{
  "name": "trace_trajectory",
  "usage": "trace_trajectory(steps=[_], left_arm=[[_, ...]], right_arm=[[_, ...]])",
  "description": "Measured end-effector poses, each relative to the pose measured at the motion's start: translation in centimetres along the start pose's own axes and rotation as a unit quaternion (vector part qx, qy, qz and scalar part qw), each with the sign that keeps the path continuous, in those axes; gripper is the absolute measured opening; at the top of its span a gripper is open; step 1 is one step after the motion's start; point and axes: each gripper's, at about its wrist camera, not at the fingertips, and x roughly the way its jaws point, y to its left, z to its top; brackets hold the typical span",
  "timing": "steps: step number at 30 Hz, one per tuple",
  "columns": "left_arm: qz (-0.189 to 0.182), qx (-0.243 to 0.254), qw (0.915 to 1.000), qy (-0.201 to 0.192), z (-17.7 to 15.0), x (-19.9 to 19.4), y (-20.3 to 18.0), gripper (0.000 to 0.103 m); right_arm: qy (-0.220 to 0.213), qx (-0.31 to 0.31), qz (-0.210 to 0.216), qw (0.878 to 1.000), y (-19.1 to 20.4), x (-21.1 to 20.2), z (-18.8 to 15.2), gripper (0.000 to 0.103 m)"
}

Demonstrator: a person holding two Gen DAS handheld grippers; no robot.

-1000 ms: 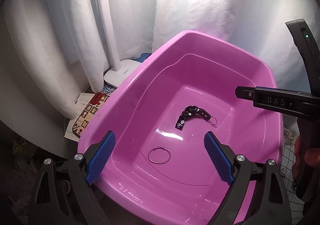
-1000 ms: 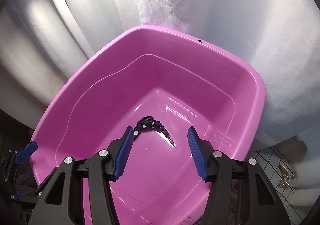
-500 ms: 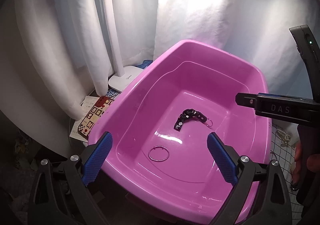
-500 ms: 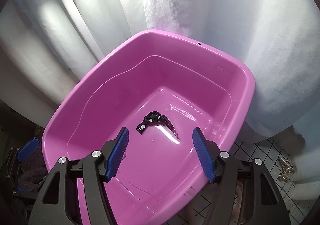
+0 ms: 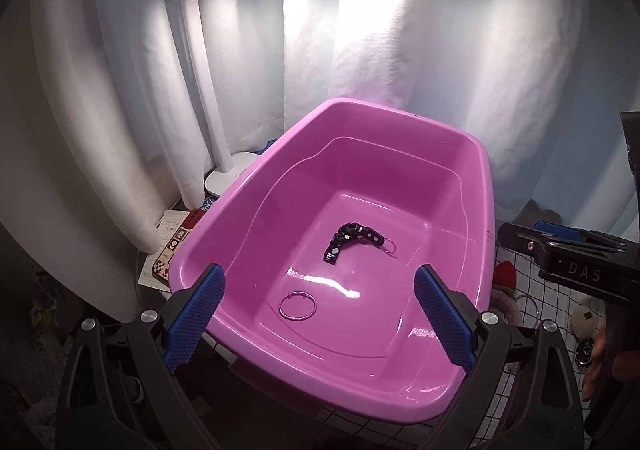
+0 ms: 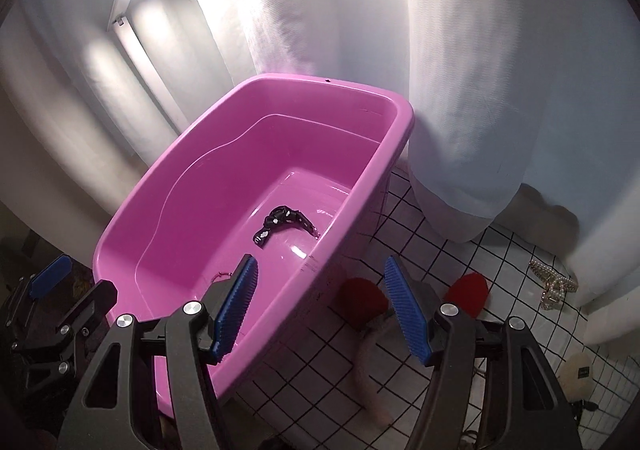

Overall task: Organize jewelry
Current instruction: 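Withdraw both grippers from the tub back over the table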

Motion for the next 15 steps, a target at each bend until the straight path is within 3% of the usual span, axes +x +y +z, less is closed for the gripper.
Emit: trace_trajectory(steps=[7,15], left_arm=[[-0.039,0.023,0.9989,-0.009,-1.2,-1.5,-4.2,0.095],[-0.088,0.054,0.9946,-0.001,-3.3,-2.5,-9.8,0.095]], right_arm=[[-0.016,0.067,-0.020,0.997,-5.9,-3.8,-5.6,0.063],[-0.041,0.139,-0.076,0.987,-13.7,-9.5,-13.7,0.064]])
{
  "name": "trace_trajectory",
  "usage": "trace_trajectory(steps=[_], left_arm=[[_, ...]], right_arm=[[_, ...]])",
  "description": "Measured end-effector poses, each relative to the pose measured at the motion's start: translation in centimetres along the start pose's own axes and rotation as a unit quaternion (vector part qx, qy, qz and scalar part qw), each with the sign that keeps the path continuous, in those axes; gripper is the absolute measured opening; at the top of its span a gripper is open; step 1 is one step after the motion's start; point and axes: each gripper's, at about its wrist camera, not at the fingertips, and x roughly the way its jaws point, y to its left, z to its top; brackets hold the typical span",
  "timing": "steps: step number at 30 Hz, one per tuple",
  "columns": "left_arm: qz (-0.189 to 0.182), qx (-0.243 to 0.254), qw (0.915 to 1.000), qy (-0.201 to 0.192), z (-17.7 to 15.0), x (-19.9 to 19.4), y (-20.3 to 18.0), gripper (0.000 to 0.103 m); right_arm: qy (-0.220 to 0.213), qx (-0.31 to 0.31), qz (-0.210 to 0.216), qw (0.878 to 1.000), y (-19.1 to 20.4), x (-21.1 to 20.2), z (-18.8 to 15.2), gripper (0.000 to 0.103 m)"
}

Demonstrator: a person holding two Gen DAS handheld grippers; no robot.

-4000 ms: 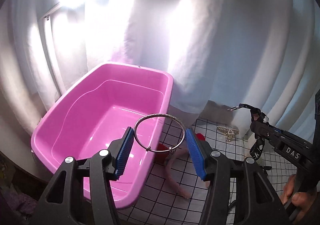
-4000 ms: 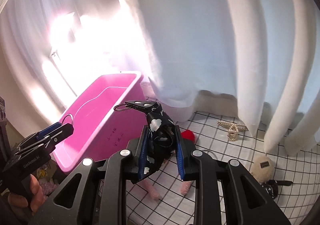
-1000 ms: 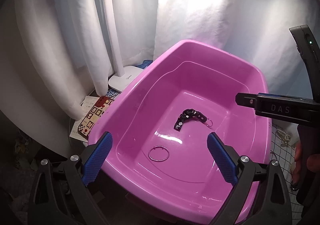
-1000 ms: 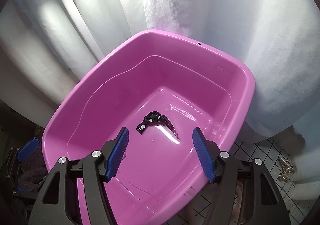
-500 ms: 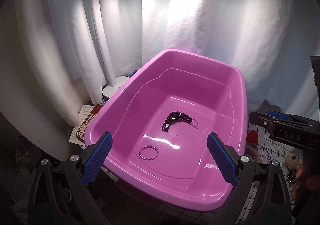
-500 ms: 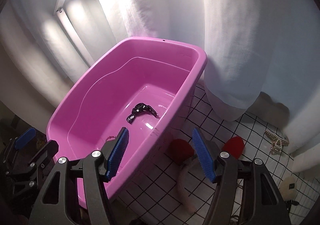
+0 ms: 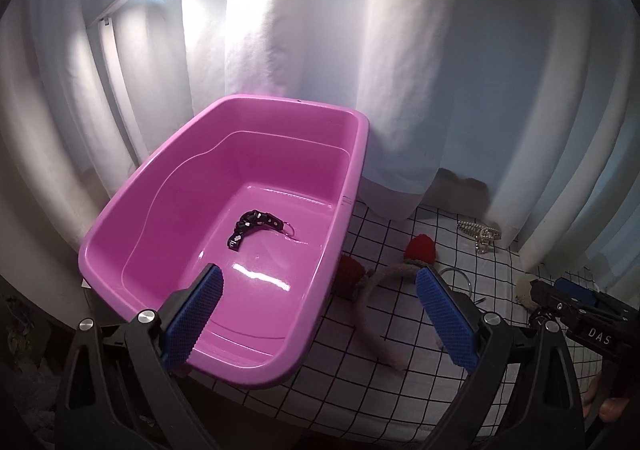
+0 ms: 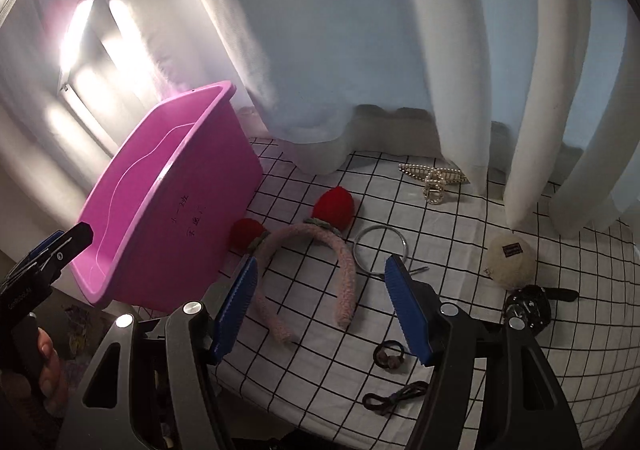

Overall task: Organize jewelry
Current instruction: 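Withdraw both grippers from the tub back over the table, then grasp the pink headband with the left gripper while the right grips the black watch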

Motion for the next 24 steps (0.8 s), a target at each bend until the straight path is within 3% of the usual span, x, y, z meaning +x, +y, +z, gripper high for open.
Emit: trace_trajectory(steps=[6,12,24], left_arm=[[-0.024,0.021,0.9992,0.025,-2.0,1.3,-4.3,0.096],[-0.035,0.037,0.9971,0.056,-4.5,3.5,-7.8,0.096],[-0.018,0.051,0.9929,0.106,-7.8,7.6,-11.0,0.096]], right_arm=[[0.002,0.068,-0.039,0.997,-7.7,-2.4,-4.1,0.066],[0.012,0.108,-0.067,0.992,-12.8,-3.1,-7.4,0.066],[0.039,0.120,-0.071,0.989,-16.7,-0.9,-9.9,0.066]])
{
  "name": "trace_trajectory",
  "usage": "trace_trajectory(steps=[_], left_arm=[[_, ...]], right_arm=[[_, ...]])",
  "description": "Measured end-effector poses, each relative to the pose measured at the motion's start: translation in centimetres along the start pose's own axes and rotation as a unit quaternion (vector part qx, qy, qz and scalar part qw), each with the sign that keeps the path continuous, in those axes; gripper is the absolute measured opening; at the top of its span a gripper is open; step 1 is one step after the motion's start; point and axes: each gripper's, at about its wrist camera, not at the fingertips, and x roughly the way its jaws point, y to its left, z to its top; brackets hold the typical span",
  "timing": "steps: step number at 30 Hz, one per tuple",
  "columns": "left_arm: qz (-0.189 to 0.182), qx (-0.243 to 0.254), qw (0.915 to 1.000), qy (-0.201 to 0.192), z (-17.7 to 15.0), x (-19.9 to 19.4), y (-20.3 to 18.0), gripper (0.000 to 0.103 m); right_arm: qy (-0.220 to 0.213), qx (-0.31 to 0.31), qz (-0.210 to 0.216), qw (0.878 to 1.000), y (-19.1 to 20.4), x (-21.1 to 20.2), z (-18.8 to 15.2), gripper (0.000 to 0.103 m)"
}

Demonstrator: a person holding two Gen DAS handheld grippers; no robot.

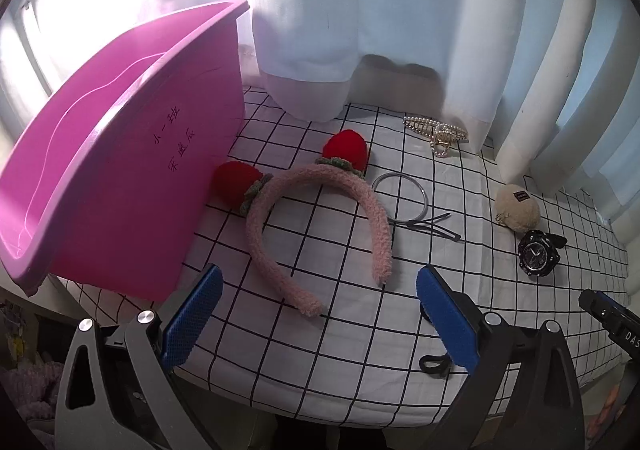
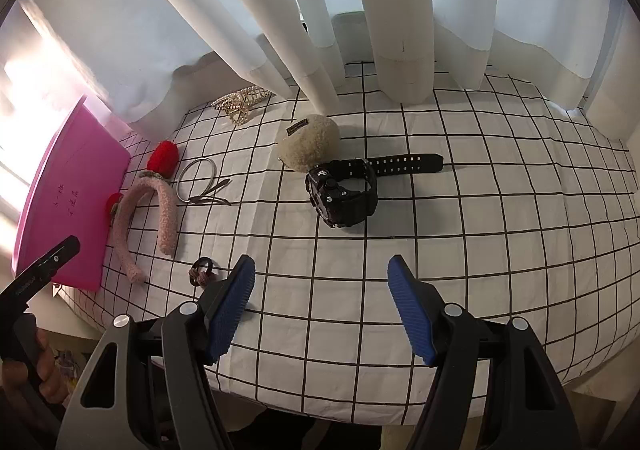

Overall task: Organize jewelry
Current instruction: 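Grasp the pink headband with the left gripper while the right grips the black watch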

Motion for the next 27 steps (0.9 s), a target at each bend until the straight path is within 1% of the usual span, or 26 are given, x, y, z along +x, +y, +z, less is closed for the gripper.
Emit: trace_trajectory(steps=[8,11,16,22,27], left_arm=[[0.012,-0.001,0.9996,0.025,-1.0,2.5,-1.0,0.096],[0.011,-0.002,0.9993,0.036,-1.3,3.3,-1.3,0.096],[0.014,0.010,0.9989,0.044,-1.8,4.3,-2.2,0.096],[0.008,0.003,0.9984,0.056,-1.4,6.1,-2.6,0.096],[0.009,0.002,0.9982,0.059,-0.6,7.7,-3.2,0.096]], right_arm=[[0.011,-0.004,0.000,1.000,-1.0,1.9,-0.2,0.066],[0.013,-0.004,0.003,1.000,-1.2,2.4,-0.2,0.066],[0.019,-0.001,0.003,1.000,-1.5,3.4,-0.3,0.066],[0.019,0.003,0.010,1.000,-1.7,4.4,0.0,0.066],[0.020,0.003,0.004,1.000,-1.6,5.7,0.8,0.066]])
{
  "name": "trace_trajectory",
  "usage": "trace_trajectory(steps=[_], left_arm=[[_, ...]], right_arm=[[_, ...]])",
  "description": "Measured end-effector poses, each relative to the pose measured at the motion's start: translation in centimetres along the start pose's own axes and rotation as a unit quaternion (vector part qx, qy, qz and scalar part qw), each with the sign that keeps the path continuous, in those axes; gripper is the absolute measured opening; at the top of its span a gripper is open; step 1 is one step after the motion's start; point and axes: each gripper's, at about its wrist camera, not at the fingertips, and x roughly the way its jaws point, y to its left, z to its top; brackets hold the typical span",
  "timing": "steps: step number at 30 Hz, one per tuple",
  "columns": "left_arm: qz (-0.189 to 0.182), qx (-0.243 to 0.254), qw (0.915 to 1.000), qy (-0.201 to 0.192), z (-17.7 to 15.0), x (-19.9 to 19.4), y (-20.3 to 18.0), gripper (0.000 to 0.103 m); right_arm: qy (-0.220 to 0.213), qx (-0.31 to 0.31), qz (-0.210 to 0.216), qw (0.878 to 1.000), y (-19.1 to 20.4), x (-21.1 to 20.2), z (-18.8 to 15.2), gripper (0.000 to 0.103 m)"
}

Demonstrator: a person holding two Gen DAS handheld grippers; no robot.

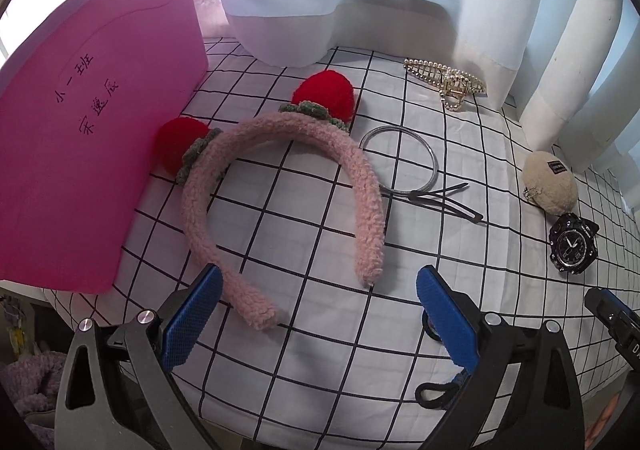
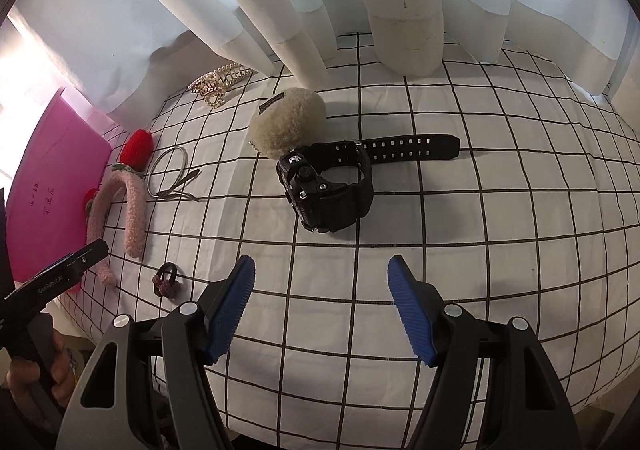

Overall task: Organize jewelry
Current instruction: 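Grasp the pink headband with the left gripper while the right grips the black watch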

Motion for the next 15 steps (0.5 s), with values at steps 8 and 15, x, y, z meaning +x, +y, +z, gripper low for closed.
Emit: trace_trajectory(steps=[8,15], left_arm=[[0.005,0.006,0.9999,0.008,1.3,2.4,-0.5,0.096],[0.006,0.002,0.9998,0.020,1.9,4.3,-0.4,0.096]], right_arm=[[0.012,0.009,-0.008,1.000,0.2,2.6,1.2,0.066],[0.017,0.018,-0.018,1.000,0.0,4.2,2.0,0.066]])
